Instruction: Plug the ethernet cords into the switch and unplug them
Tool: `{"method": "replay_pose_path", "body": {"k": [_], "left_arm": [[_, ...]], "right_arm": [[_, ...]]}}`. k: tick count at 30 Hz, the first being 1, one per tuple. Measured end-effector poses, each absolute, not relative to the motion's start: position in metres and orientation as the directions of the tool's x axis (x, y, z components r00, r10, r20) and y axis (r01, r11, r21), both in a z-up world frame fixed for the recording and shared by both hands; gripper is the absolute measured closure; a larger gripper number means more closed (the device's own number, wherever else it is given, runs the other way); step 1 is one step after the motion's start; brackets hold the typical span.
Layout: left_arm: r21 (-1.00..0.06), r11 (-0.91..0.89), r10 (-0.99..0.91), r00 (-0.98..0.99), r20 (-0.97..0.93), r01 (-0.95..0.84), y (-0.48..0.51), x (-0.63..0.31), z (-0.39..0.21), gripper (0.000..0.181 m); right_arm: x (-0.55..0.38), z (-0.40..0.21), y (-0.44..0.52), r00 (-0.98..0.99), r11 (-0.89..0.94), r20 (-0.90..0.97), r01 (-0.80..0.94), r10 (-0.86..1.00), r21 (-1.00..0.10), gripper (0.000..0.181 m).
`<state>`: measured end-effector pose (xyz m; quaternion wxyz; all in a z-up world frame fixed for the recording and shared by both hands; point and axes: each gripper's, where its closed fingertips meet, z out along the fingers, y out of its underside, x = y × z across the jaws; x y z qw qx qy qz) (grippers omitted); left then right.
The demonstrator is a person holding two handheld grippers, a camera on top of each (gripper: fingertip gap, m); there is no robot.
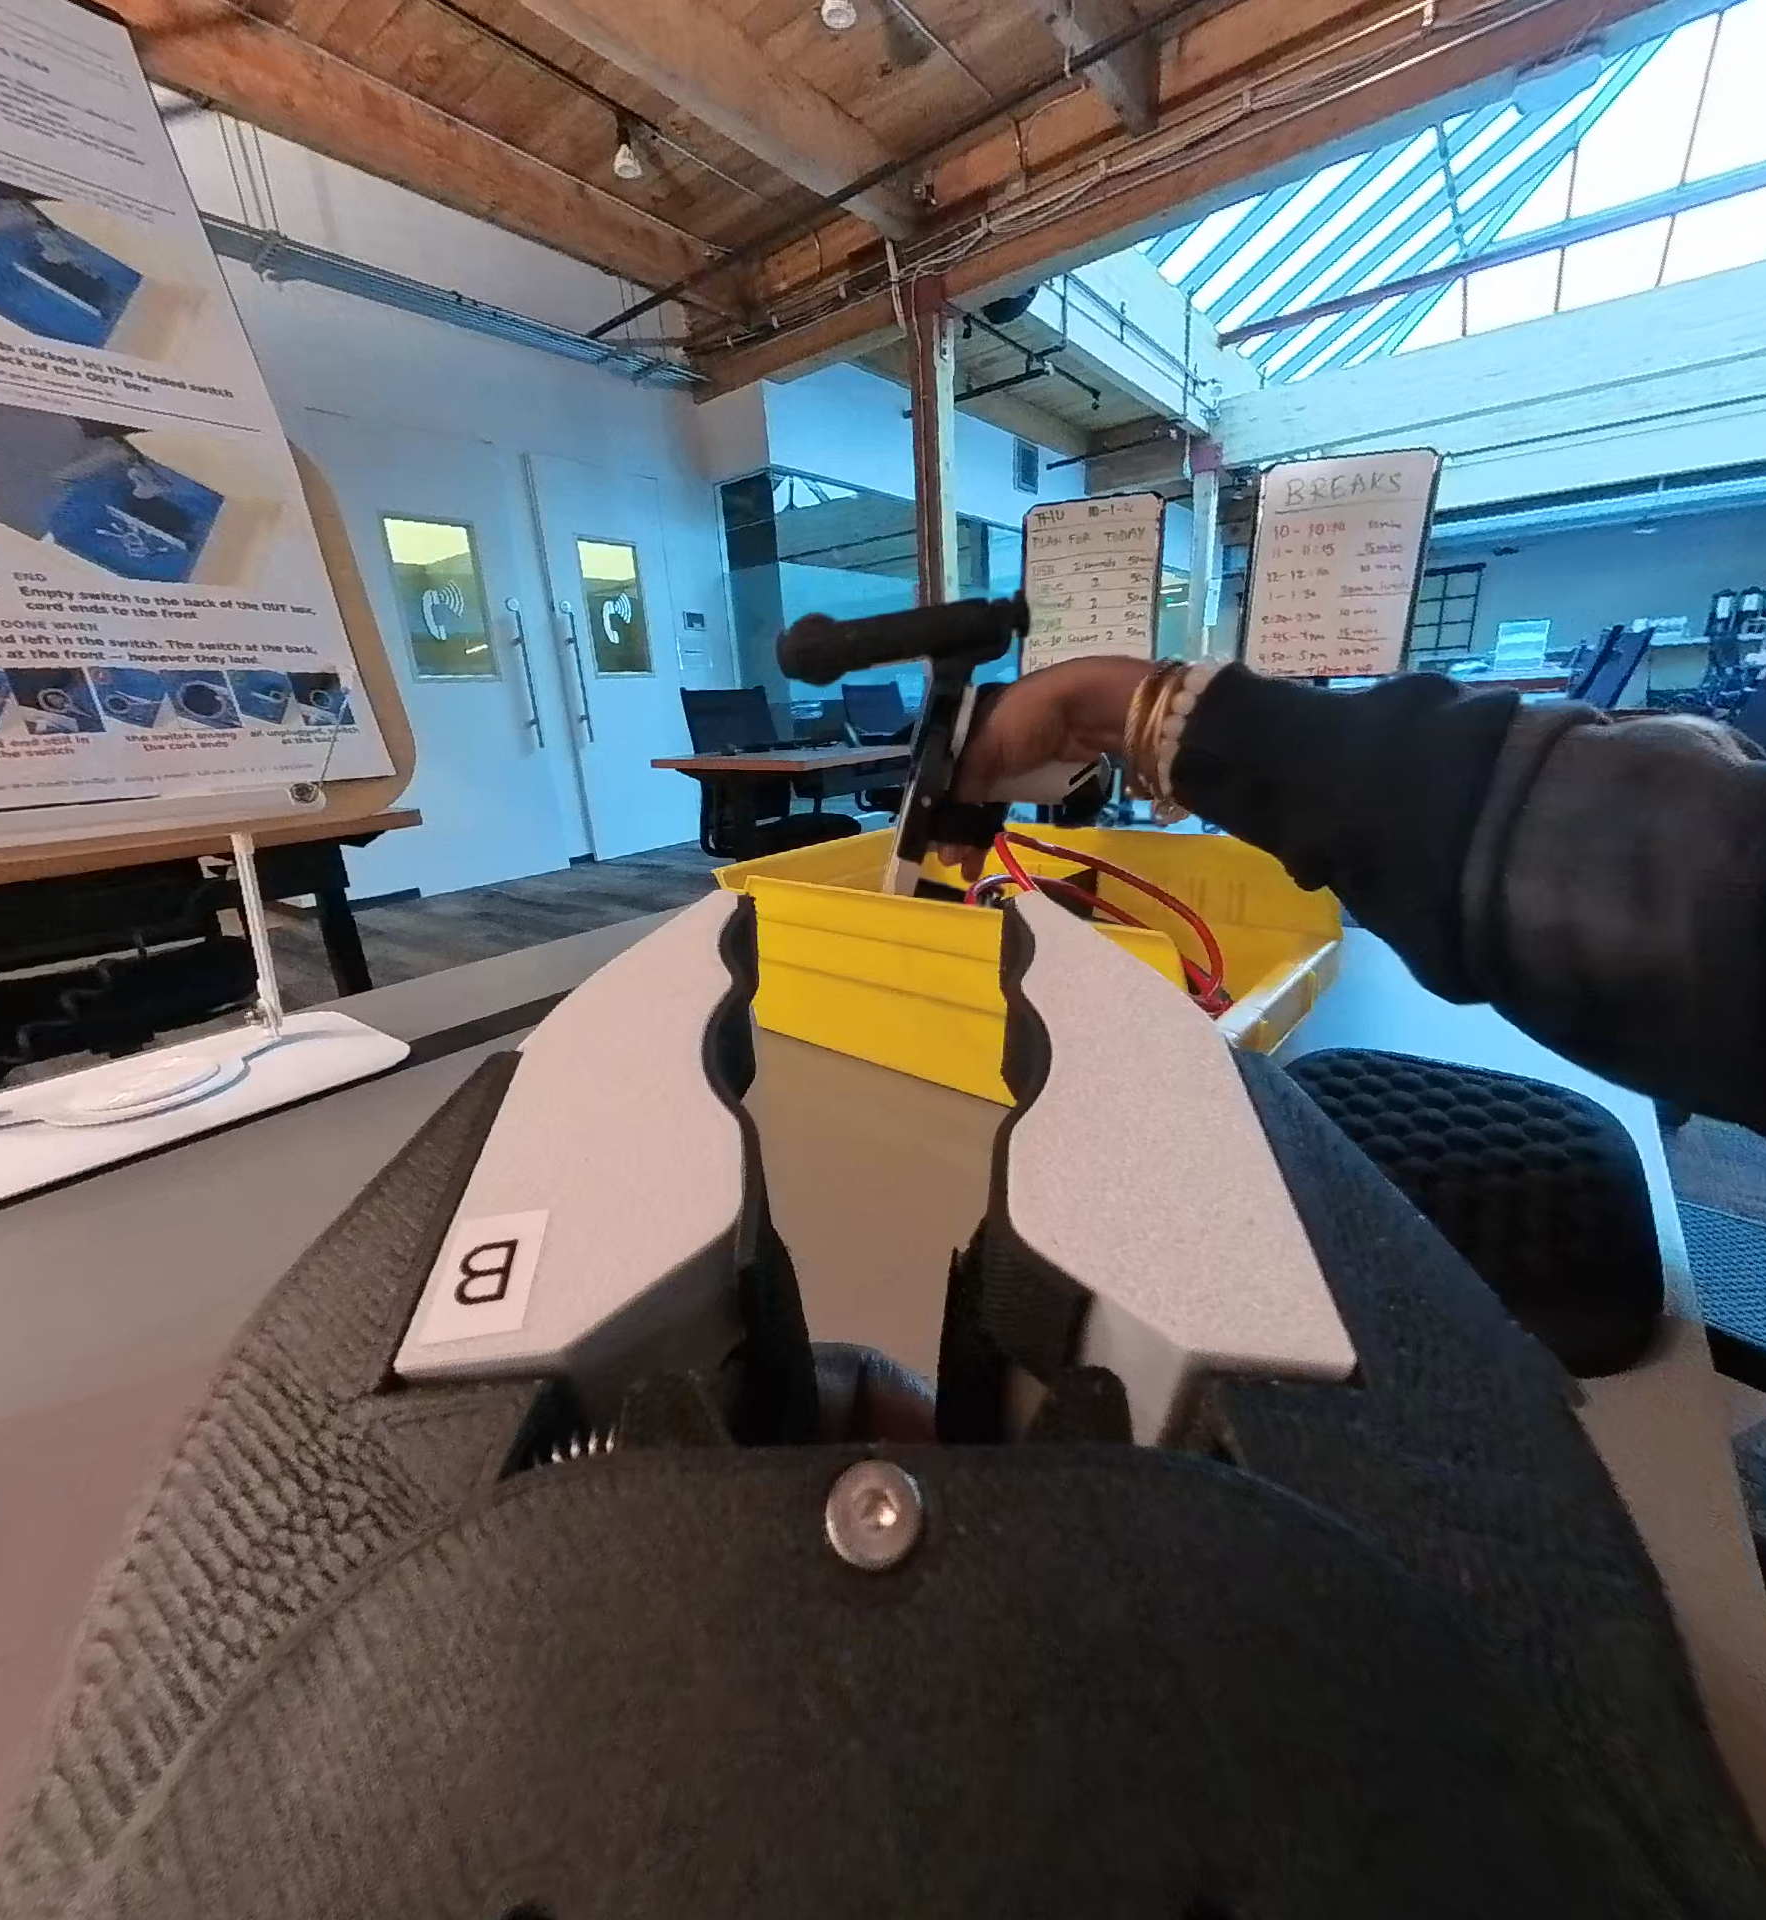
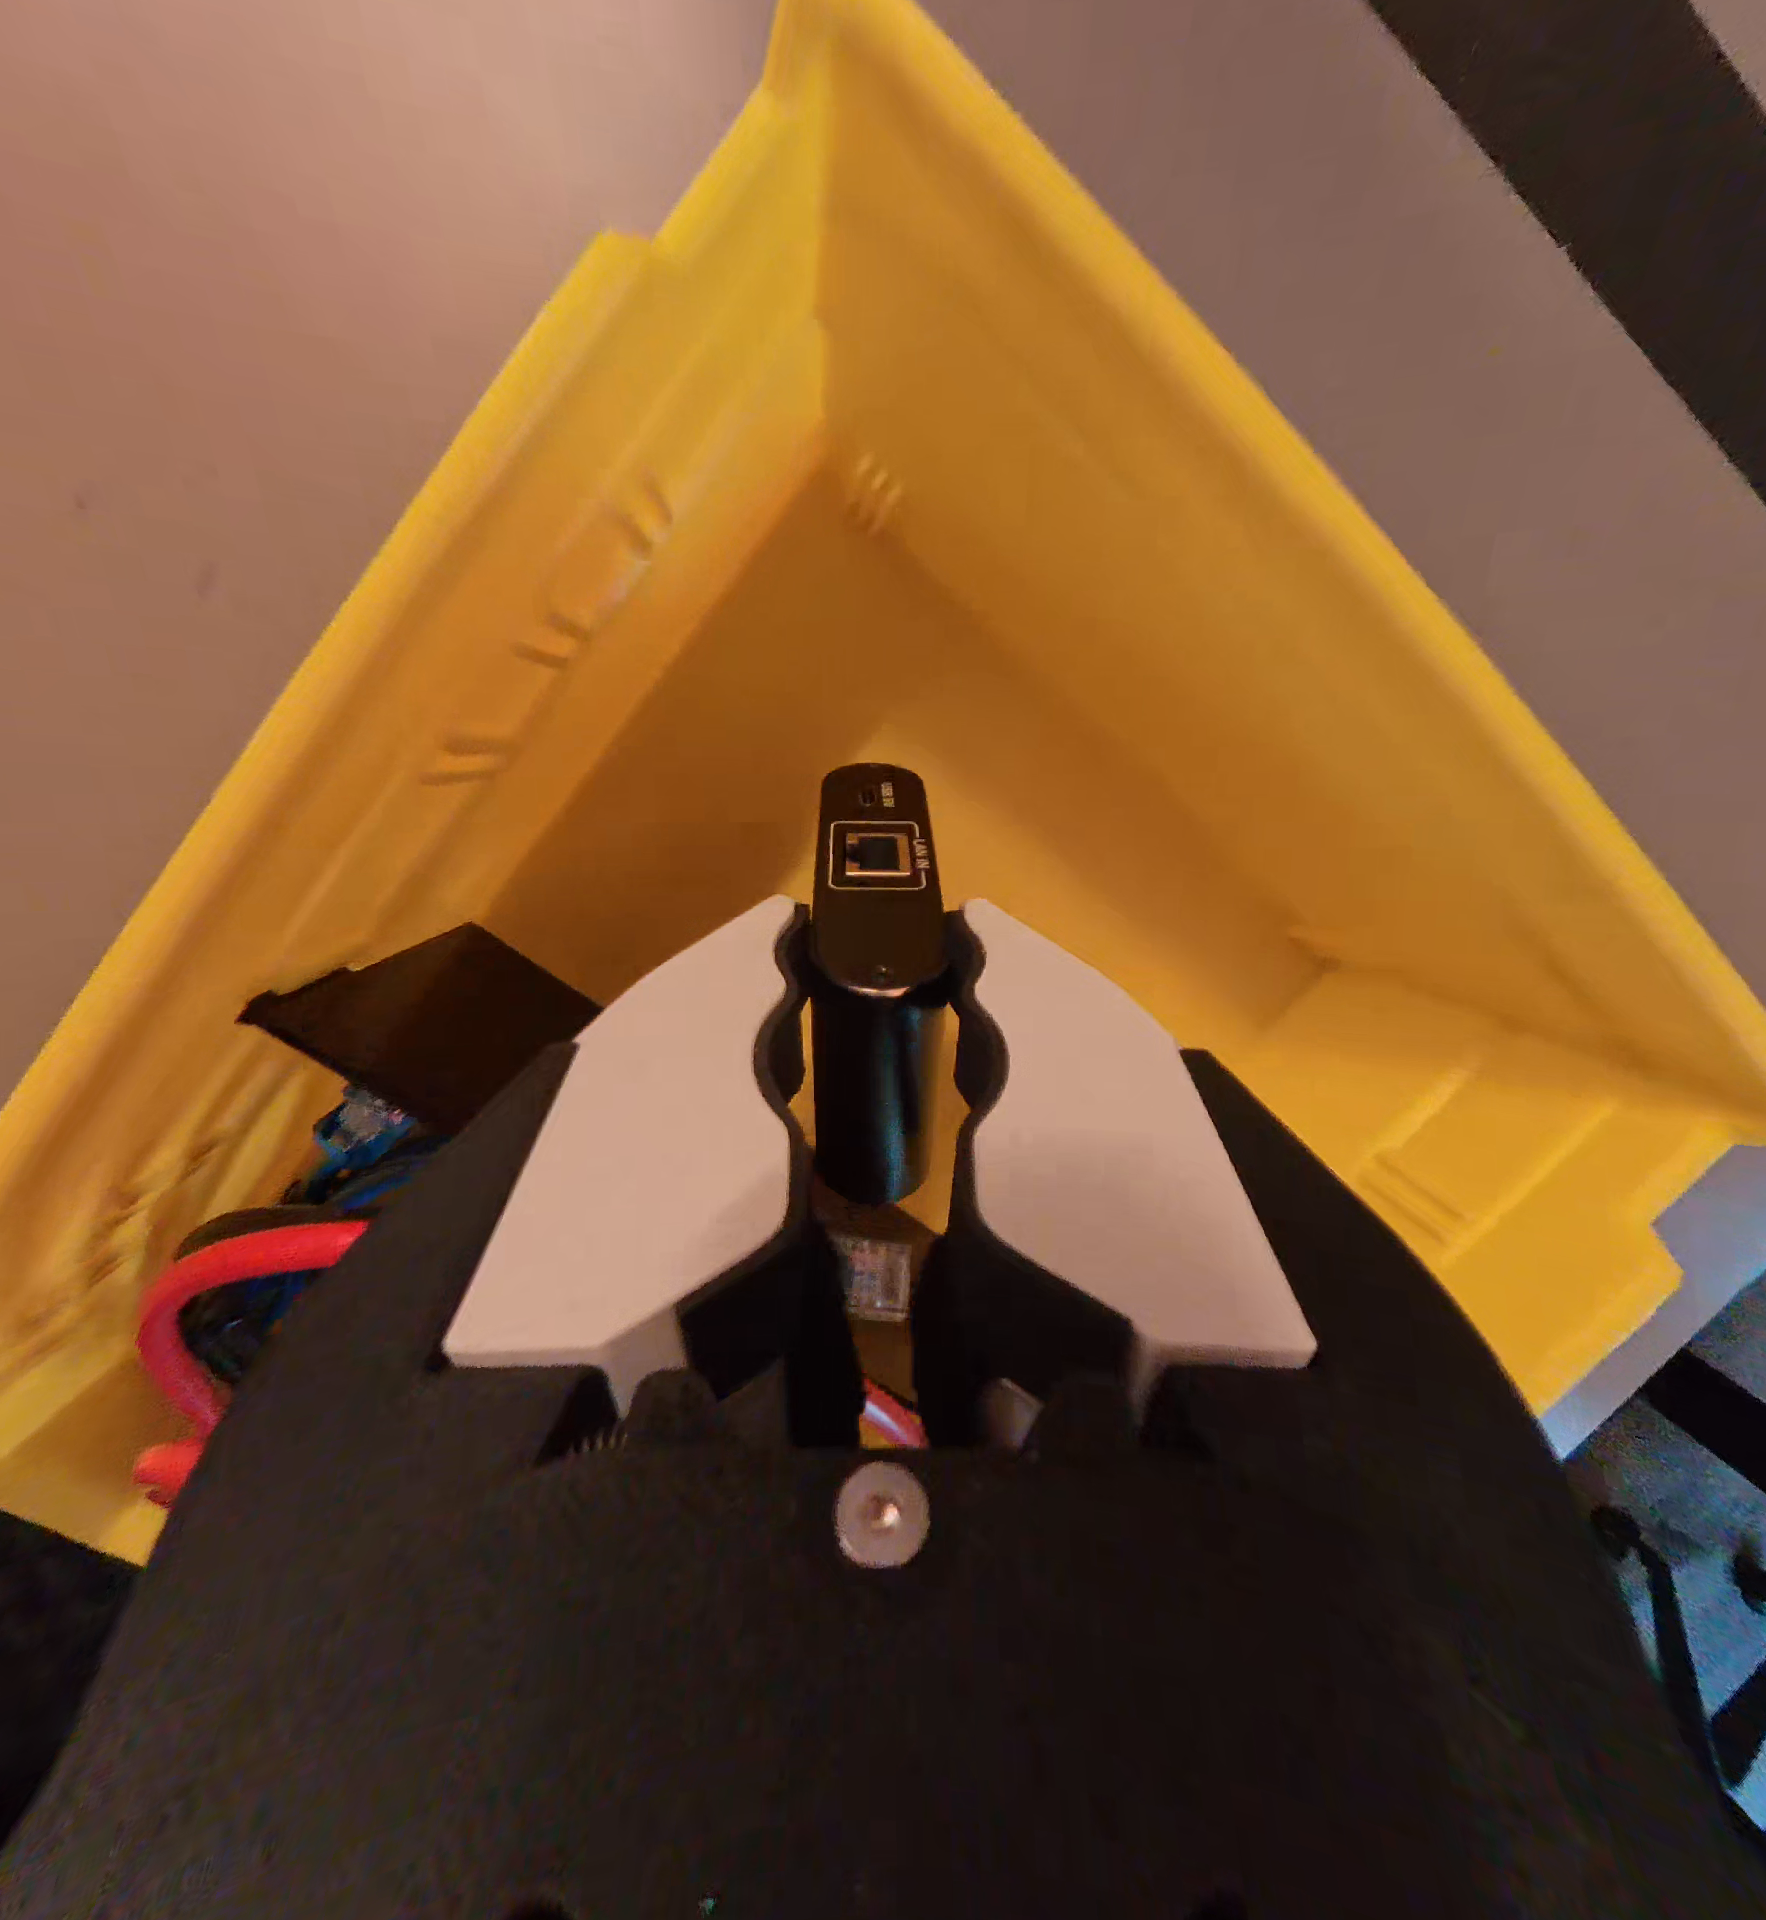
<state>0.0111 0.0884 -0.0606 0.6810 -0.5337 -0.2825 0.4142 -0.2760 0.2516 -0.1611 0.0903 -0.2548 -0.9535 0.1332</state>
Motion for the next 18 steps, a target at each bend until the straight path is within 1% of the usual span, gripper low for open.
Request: {"method": "replay_pose_path", "body": {"k": [1, 5, 7, 11, 13, 15, 18], "left_arm": [[-0.961, 0.085, 0.865, 0.498, -0.060, -0.263, 0.089, 0.011, -0.061, 0.137], [-0.962, 0.078, 0.863, 0.501, -0.065, -0.260, 0.090, 0.011, -0.062, 0.137], [-0.963, 0.078, 0.863, 0.502, -0.065, -0.259, 0.090, 0.011, -0.062, 0.137], [-0.963, 0.076, 0.863, 0.501, -0.066, -0.258, 0.090, 0.011, -0.062, 0.137], [-0.963, 0.075, 0.864, 0.499, -0.068, -0.260, 0.089, 0.011, -0.062, 0.137], [-0.963, 0.076, 0.865, 0.497, -0.066, -0.260, 0.089, 0.011, -0.062, 0.137], [-0.963, 0.077, 0.868, 0.493, -0.063, -0.259, 0.088, 0.011, -0.062, 0.137]], "right_arm": [[-0.278, -0.163, 0.252, -0.854, 0.839, 0.116, 0.458, 0.507, -0.295, 0.157], [-0.286, -0.163, 0.244, -0.853, 0.838, 0.158, 0.424, 0.497, -0.345, 0.156], [-0.291, -0.158, 0.238, -0.850, 0.829, 0.182, 0.399, 0.495, -0.393, 0.156], [-0.293, -0.138, 0.228, -0.838, 0.784, 0.199, 0.353, 0.507, -0.511, 0.147], [-0.292, -0.119, 0.225, -0.820, 0.739, 0.218, 0.318, 0.529, -0.594, 0.138], [-0.285, -0.092, 0.223, -0.799, 0.649, 0.211, 0.269, 0.563, -0.711, 0.127], [-0.264, -0.040, 0.231, -0.765, 0.409, 0.142, 0.169, 0.628, -0.897, 0.106]]}}
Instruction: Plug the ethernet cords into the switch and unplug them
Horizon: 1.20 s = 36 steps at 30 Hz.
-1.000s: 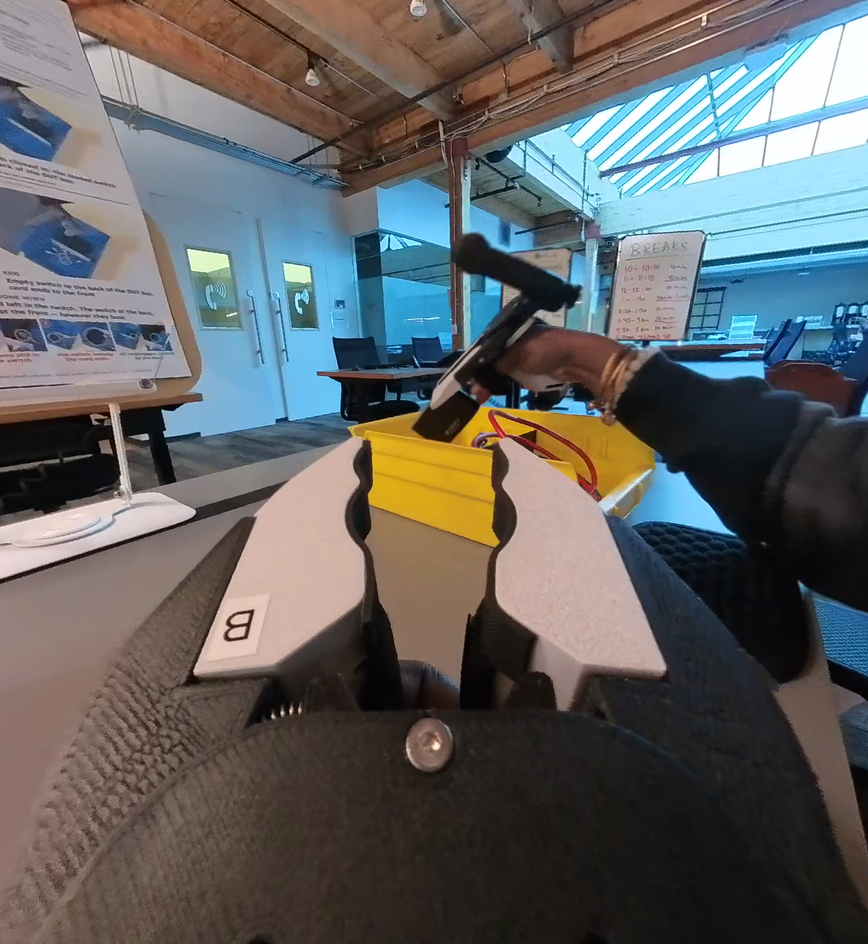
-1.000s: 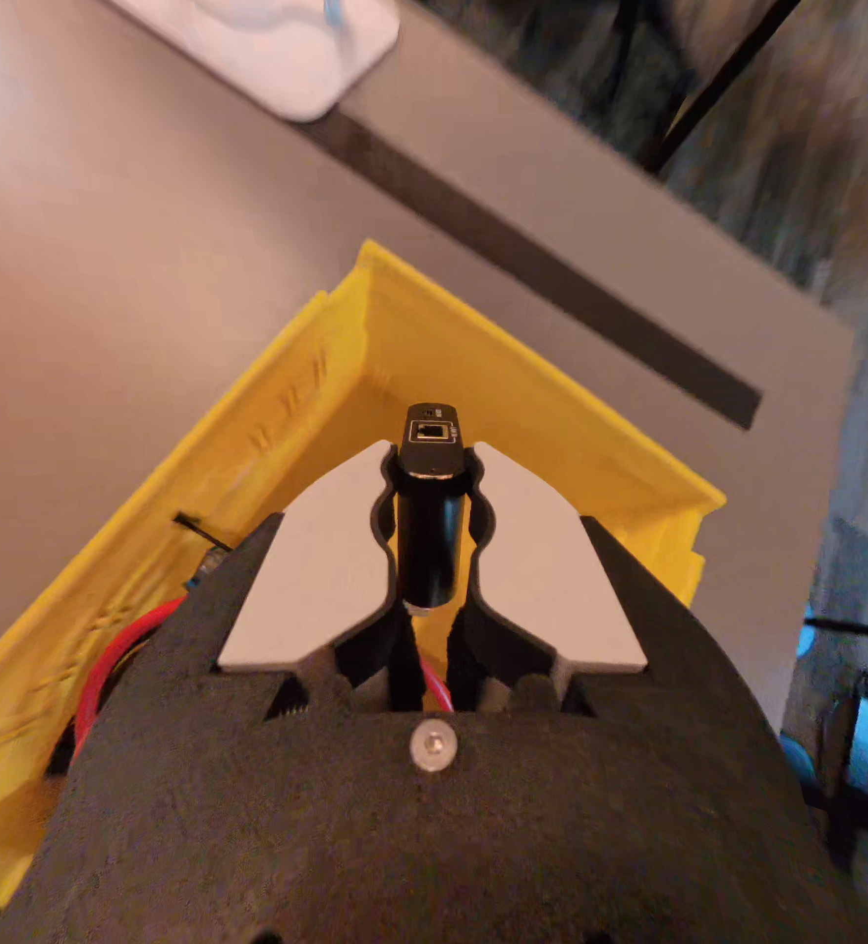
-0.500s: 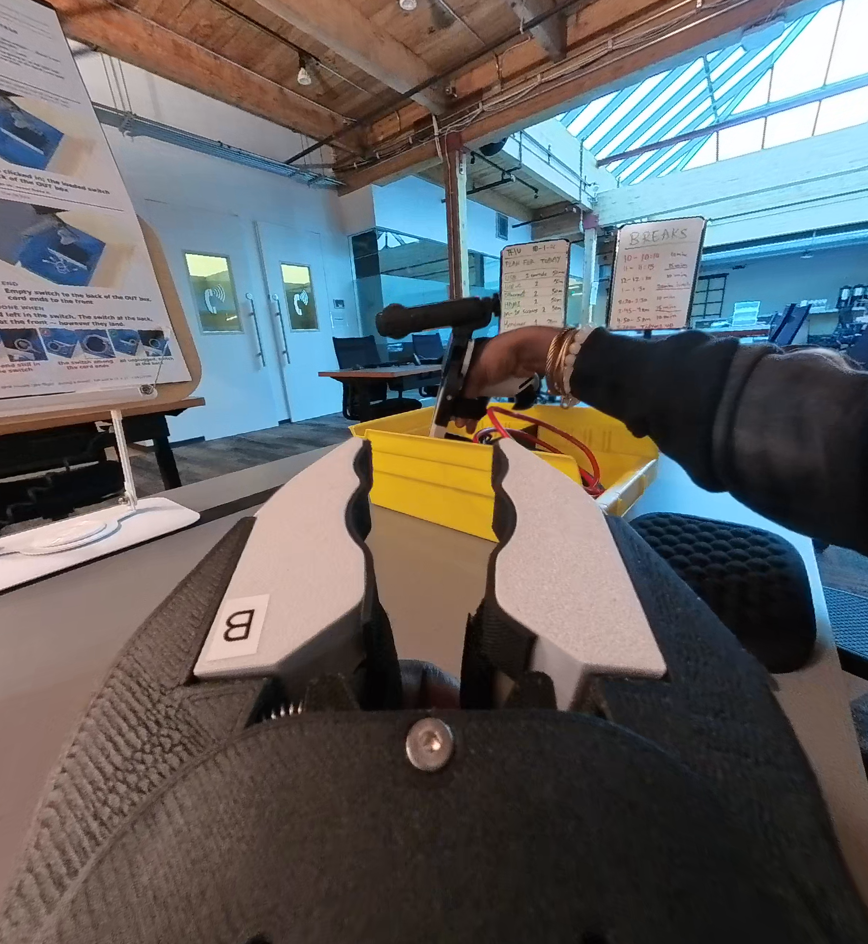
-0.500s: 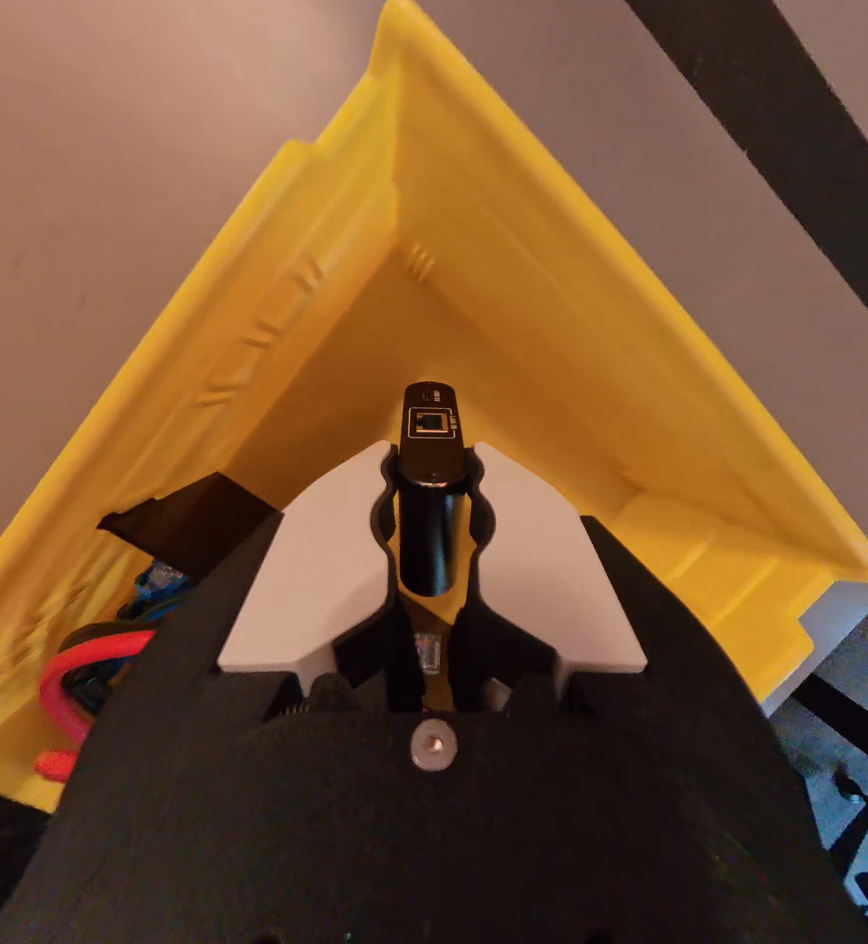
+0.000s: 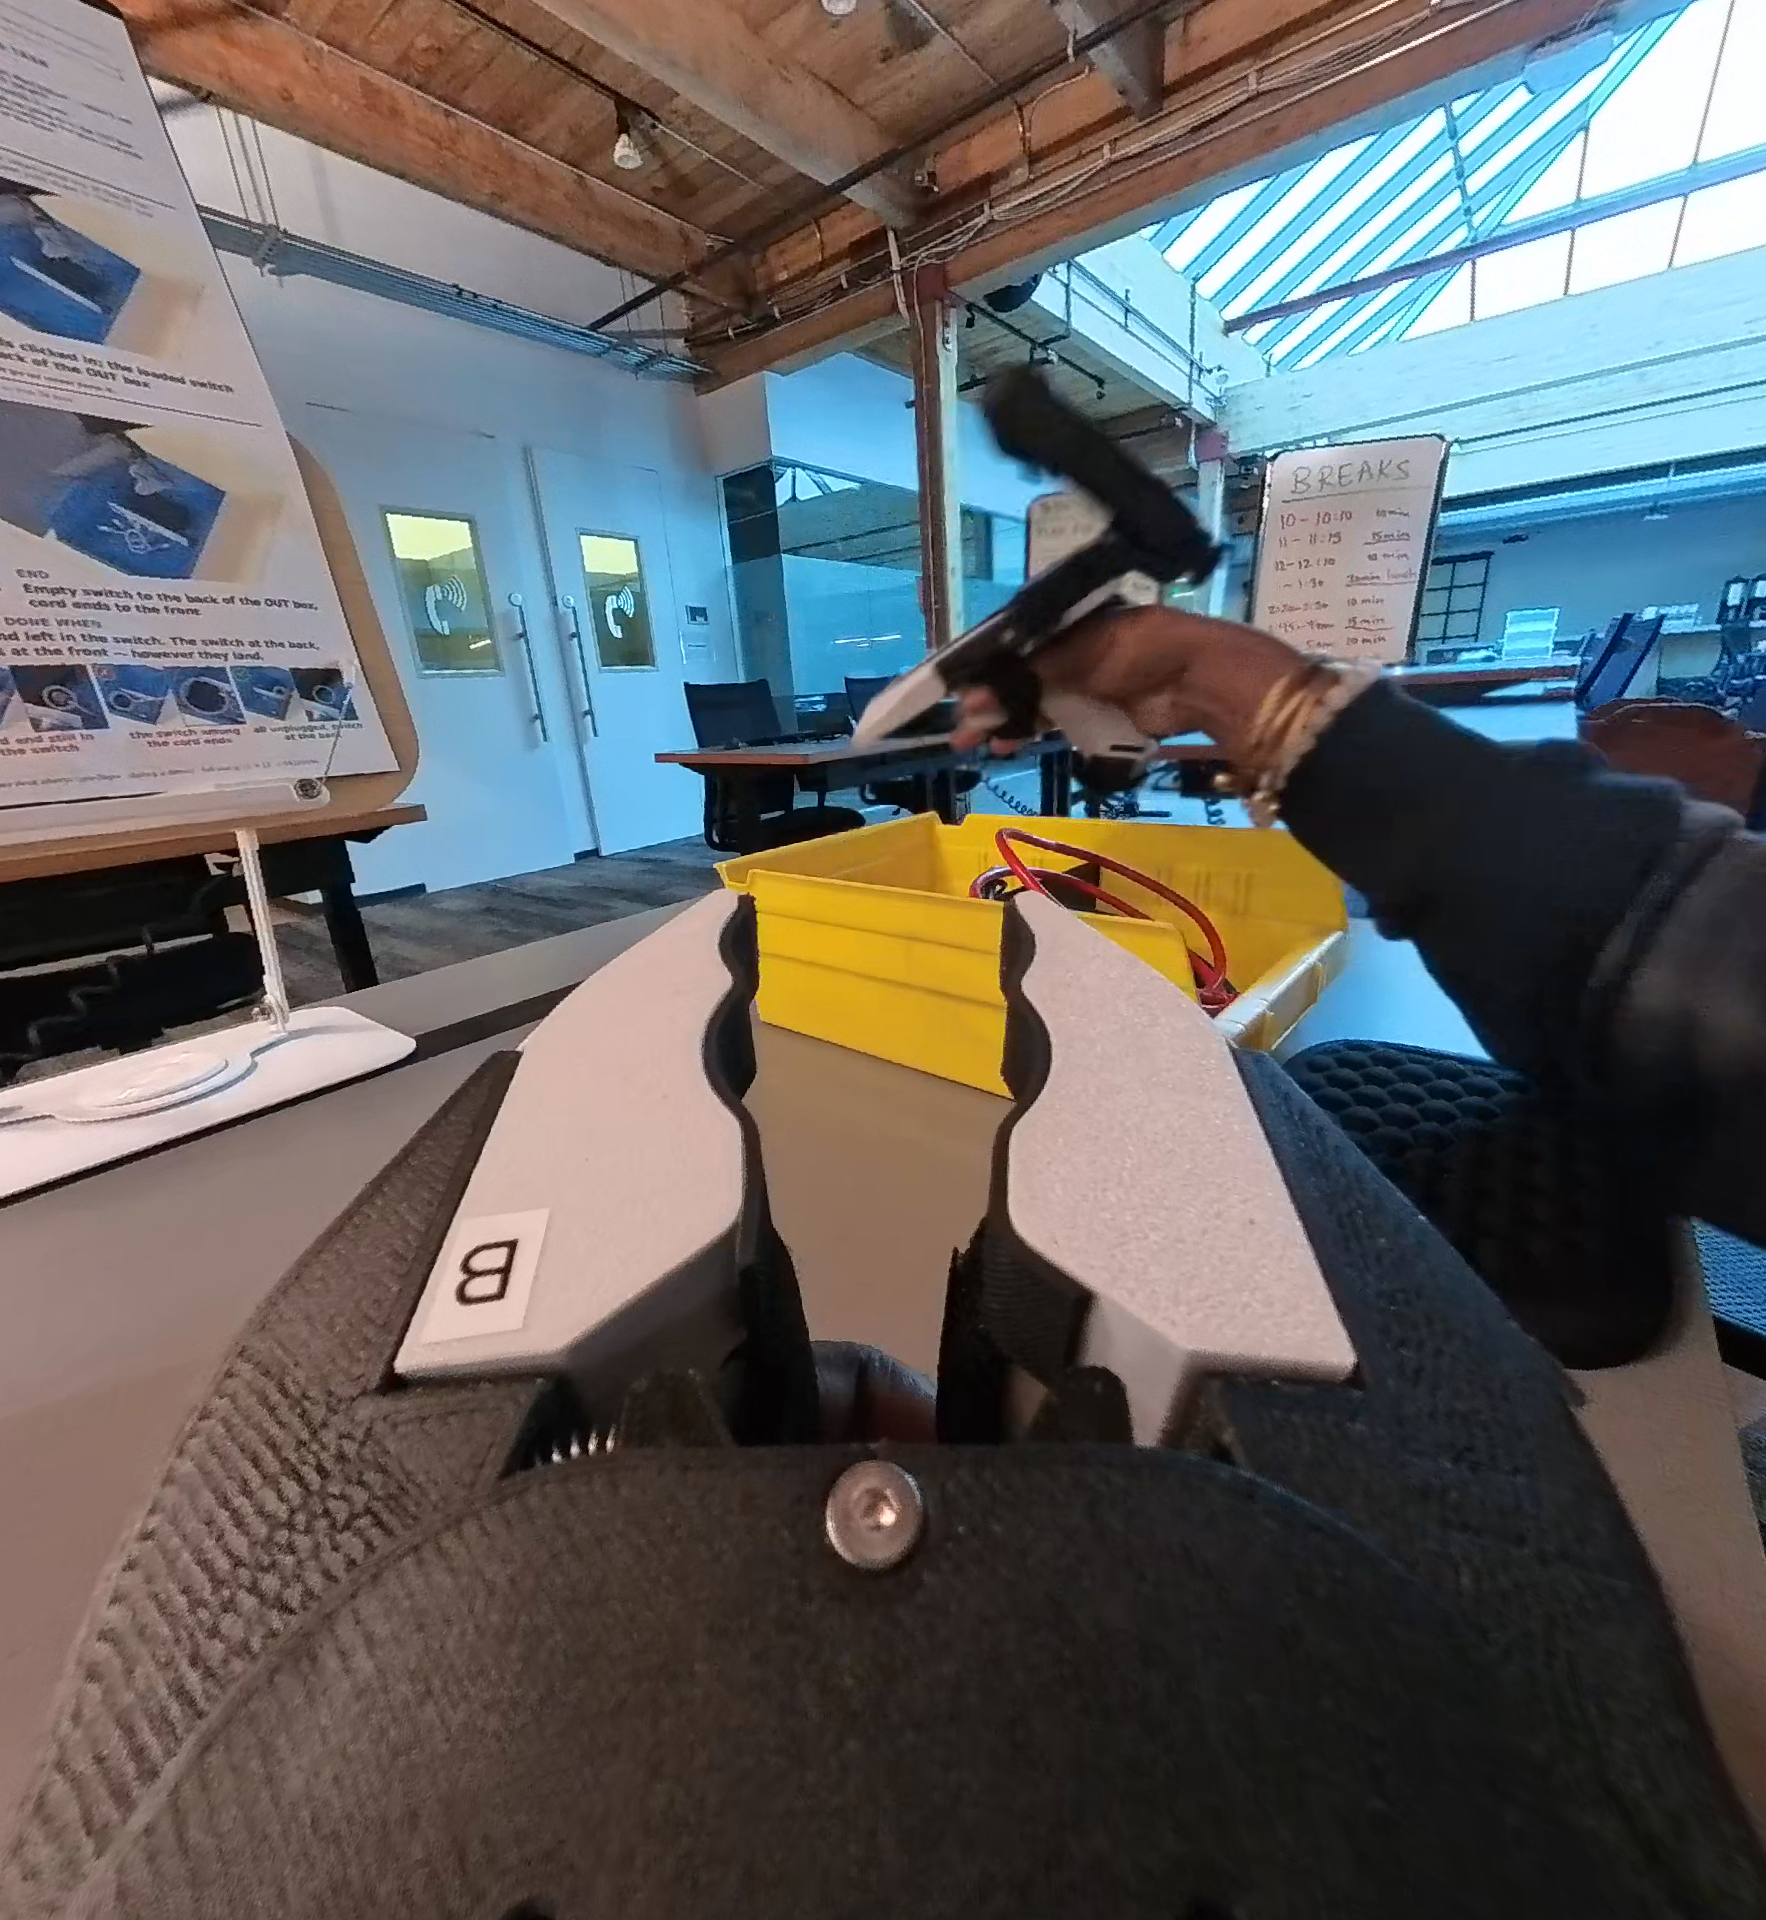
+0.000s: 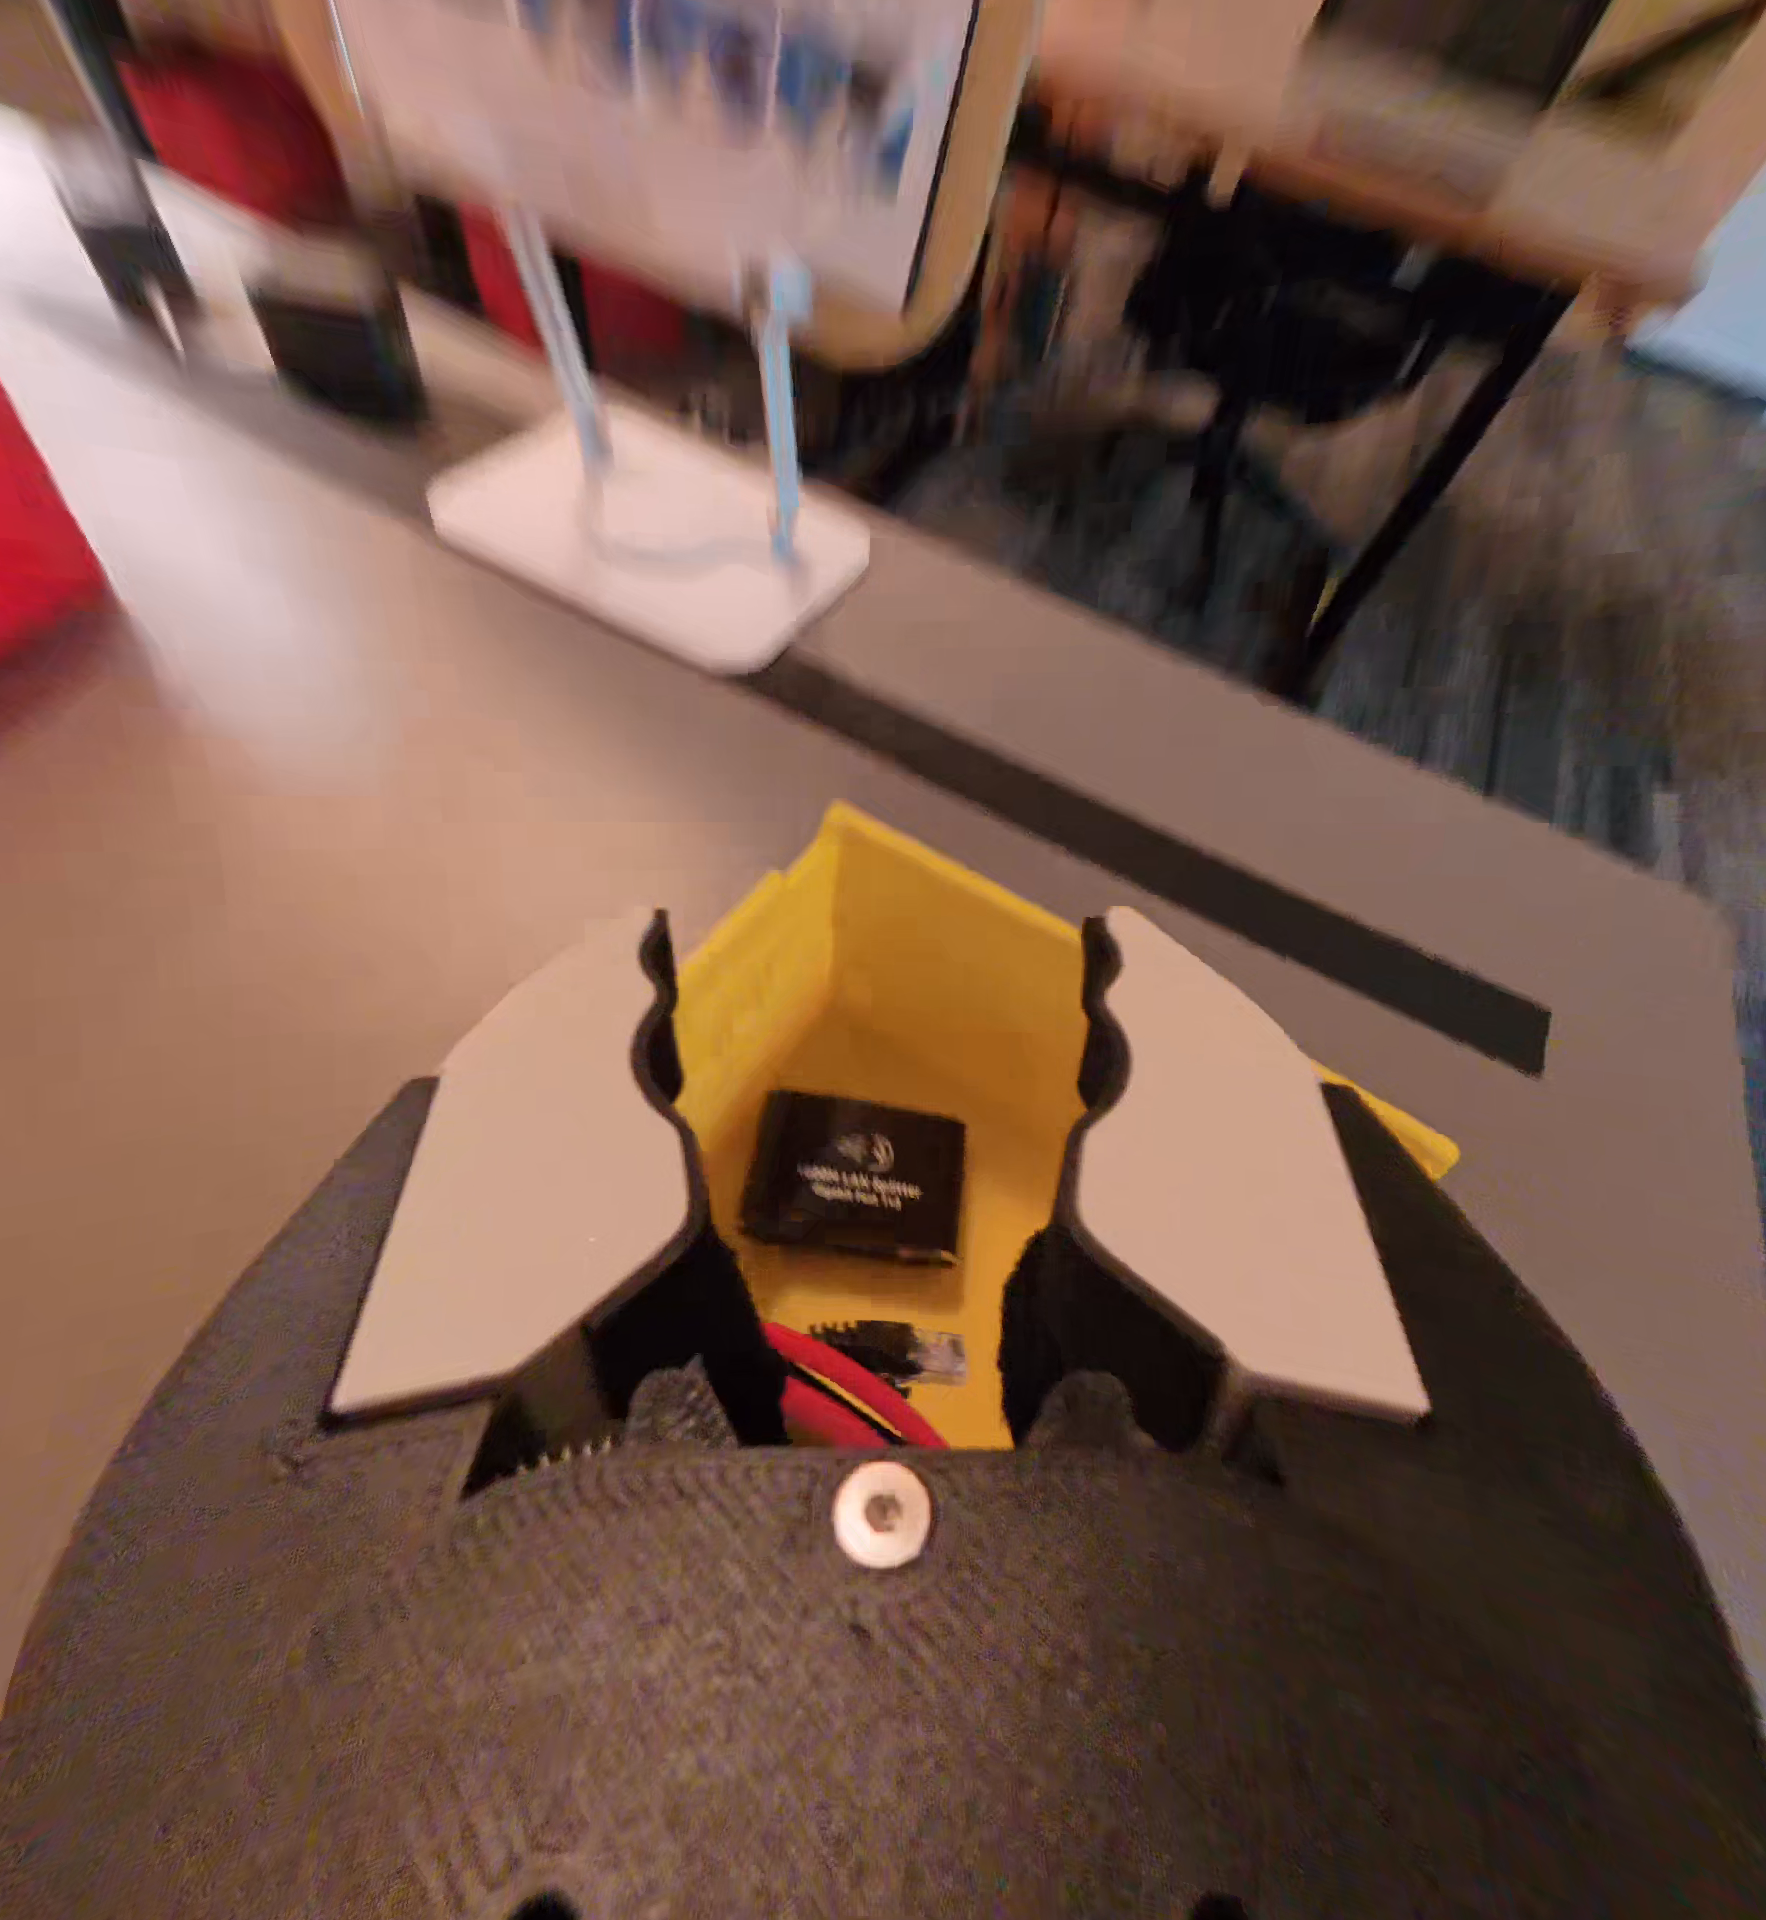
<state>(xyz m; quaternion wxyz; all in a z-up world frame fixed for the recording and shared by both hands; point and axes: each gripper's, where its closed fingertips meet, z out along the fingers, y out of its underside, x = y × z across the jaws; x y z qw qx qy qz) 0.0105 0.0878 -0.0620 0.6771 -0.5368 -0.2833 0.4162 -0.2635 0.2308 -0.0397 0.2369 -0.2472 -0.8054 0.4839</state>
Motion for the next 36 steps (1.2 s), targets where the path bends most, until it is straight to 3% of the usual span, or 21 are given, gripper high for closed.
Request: {"method": "replay_pose_path", "body": {"k": [3, 6, 11, 14, 17, 19, 21, 23, 28, 32, 36], "left_arm": [[-0.963, 0.073, 0.870, 0.489, -0.066, -0.260, 0.088, 0.010, -0.062, 0.137], [-0.962, 0.065, 0.872, 0.483, -0.074, -0.264, 0.088, 0.010, -0.063, 0.137], [-0.962, 0.049, 0.883, 0.462, -0.084, -0.268, 0.085, 0.008, -0.063, 0.136], [-0.961, 0.042, 0.889, 0.450, -0.089, -0.273, 0.084, 0.007, -0.063, 0.135], [-0.960, 0.036, 0.891, 0.444, -0.094, -0.277, 0.083, 0.007, -0.063, 0.133], [-0.960, 0.029, 0.891, 0.442, -0.100, -0.277, 0.083, 0.007, -0.063, 0.132], [-0.960, 0.028, 0.889, 0.446, -0.103, -0.278, 0.084, 0.007, -0.064, 0.132], [-0.961, 0.027, 0.886, 0.451, -0.104, -0.275, 0.085, 0.008, -0.064, 0.132], [-0.963, 0.019, 0.881, 0.460, -0.111, -0.269, 0.087, 0.008, -0.066, 0.132], [-0.965, 0.019, 0.878, 0.466, -0.110, -0.262, 0.088, 0.008, -0.067, 0.132], [-0.966, 0.010, 0.877, 0.467, -0.116, -0.259, 0.089, 0.008, -0.068, 0.132]], "right_arm": [[-0.238, 0.009, 0.262, -0.712, 0.163, 0.107, 0.011, 0.694, -0.987, 0.091], [-0.216, 0.025, 0.312, -0.631, 0.119, 0.138, -0.073, 0.764, -0.990, 0.094], [-0.197, -0.032, 0.408, -0.486, 0.325, 0.212, 0.160, 0.848, -0.932, 0.095], [-0.170, -0.081, 0.430, -0.582, 0.366, 0.118, 0.329, 0.804, -0.871, 0.092], [-0.135, -0.125, 0.438, -0.685, 0.469, 0.004, 0.494, 0.728, -0.733, 0.092], [-0.128, -0.148, 0.452, -0.690, 0.558, 0.053, 0.535, 0.722, -0.635, 0.097], [-0.130, -0.160, 0.461, -0.689, 0.620, 0.124, 0.541, 0.714, -0.568, 0.114], [-0.134, -0.159, 0.449, -0.718, 0.625, 0.114, 0.503, 0.687, -0.598, 0.137], [-0.145, -0.144, 0.412, -0.769, 0.521, -0.011, 0.443, 0.639, -0.730, 0.133], [-0.156, -0.150, 0.417, -0.699, 0.517, 0.016, 0.514, 0.715, -0.684, 0.166], [-0.145, -0.150, 0.396, -0.716, 0.519, -0.076, 0.570, 0.694, -0.636, 0.161]]}}
